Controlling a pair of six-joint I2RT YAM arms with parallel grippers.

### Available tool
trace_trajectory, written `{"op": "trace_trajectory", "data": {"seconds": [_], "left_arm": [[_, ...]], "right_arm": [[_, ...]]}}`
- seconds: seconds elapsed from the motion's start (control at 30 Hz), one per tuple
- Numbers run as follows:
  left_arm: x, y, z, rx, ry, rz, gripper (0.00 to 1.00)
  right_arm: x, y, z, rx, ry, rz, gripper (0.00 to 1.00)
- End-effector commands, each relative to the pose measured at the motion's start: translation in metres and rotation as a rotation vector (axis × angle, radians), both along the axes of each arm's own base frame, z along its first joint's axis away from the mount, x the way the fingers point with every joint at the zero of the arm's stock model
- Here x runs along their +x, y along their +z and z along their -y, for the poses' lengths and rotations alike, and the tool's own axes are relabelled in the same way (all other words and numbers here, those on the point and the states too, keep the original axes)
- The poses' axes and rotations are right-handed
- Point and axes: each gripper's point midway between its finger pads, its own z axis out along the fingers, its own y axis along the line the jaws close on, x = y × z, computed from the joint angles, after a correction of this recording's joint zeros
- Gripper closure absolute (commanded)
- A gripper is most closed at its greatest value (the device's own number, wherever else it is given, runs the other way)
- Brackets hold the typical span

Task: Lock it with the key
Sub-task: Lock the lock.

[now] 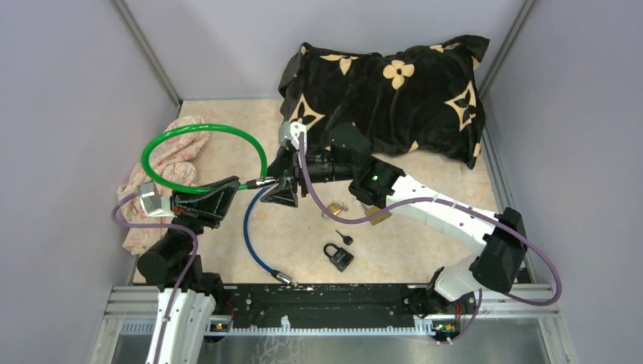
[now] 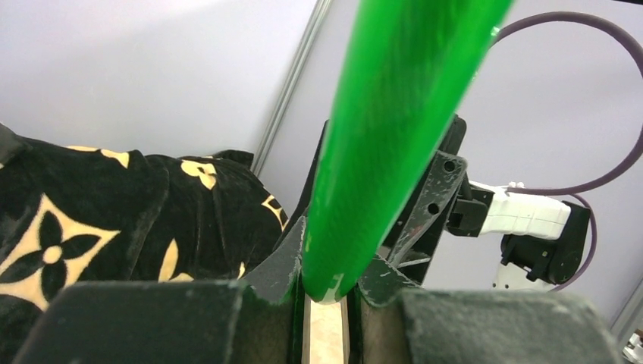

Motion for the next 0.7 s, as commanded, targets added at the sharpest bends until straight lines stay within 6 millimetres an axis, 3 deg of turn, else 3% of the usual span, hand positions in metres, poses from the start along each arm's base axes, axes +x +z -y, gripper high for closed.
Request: {"op": "trace_trajectory", "data": {"seconds": [0.0, 0.2, 0.33, 0.43, 0.5, 0.6, 0.67], "left_arm": [[-0.016, 0.016, 0.000, -0.014, -0.014, 0.076, 1.00], [-0.015, 0.013, 0.001, -0.010, -0.023, 0.069, 1.00], [-0.016, 0.007, 0.005, 0.001, -0.054, 0.046, 1.00], [-0.018, 0.007, 0.006, -0.011, -0.069, 0.040, 0.62], [-0.019, 0.008, 0.006, -0.012, -0.073, 0.044, 0.54], [-0.019, 0.008, 0.006, -0.013, -0.076, 0.041, 0.51], [-0.020, 0.007, 0.007, -0.006, -0.079, 0.042, 0.55]], "right_arm": [[-0.006, 0.029, -0.009, 0.076, 0.092, 0.076, 0.44], [-0.009, 0.037, -0.012, 0.109, 0.113, 0.068, 1.00], [-0.016, 0.049, -0.011, 0.145, 0.131, 0.087, 1.00], [-0.022, 0.052, -0.016, 0.144, 0.153, 0.097, 1.00], [-0.026, 0.053, -0.022, 0.138, 0.170, 0.099, 1.00], [-0.030, 0.052, -0.029, 0.131, 0.186, 0.097, 1.00], [-0.033, 0.053, -0.034, 0.131, 0.199, 0.097, 1.00]]}}
